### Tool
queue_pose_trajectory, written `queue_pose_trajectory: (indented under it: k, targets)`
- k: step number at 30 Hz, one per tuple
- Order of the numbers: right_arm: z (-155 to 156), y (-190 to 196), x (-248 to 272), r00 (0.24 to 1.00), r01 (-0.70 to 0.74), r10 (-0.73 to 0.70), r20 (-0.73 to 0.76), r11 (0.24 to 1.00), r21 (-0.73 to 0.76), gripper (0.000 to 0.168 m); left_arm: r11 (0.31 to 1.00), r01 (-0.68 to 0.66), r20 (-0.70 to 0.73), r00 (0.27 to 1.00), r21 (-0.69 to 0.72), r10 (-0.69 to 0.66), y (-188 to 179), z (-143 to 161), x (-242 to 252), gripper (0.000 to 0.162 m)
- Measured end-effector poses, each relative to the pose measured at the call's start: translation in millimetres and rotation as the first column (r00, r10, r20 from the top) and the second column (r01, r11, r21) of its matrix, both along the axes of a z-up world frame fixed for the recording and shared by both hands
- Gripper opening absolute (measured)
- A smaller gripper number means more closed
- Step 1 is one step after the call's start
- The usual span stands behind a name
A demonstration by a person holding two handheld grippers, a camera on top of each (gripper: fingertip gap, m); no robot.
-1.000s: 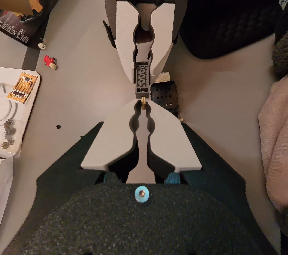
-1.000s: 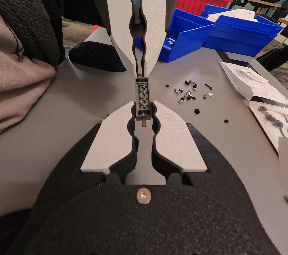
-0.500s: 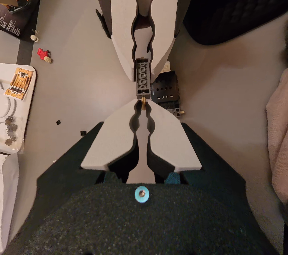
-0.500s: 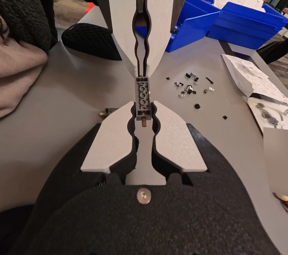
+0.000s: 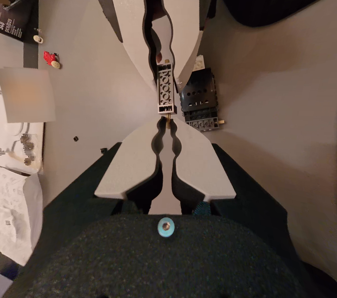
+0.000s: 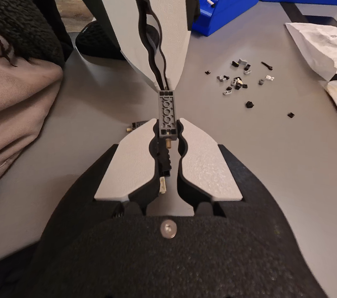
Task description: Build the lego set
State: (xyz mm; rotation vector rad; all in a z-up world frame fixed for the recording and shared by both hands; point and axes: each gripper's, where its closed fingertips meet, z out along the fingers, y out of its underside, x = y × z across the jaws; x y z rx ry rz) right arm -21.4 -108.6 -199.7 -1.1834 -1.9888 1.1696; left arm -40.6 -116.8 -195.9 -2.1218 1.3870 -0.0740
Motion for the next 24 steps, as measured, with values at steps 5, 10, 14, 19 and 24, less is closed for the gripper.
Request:
queue_pose_trajectory:
  k: [5,10,14,19,24]
  targets:
    - [-9,-1,-1,0.999,0.01,-0.012,0.047,0.999,0.053,0.017,0.995,-0.023,0.032,0.999,-0.096,0.026,-1,-7,-2,0.005]
    - [-10,-1,-1,0.997,0.022,-0.025,0.068,0.998,0.051,0.017,0.99,-0.043,0.005,0.999,-0.136,0.044,0,-13,-2,0.005]
    - [-12,-1,-2,0.997,0.021,-0.026,0.072,0.998,0.06,0.017,0.986,-0.05,-0.021,0.999,-0.156,0.048,0,-17,-3,0.004]
    - [-11,-1,-2,0.999,0.018,-0.021,0.045,0.998,0.052,0.017,0.985,-0.056,0.007,0.998,-0.164,0.058,2,-17,-2,0.004]
    - [-2,2,-3,1.0,0.019,-0.018,-0.021,1.0,0.012,0.017,0.989,-0.061,0.117,0.99,-0.138,0.077,7,-5,0,0.004]
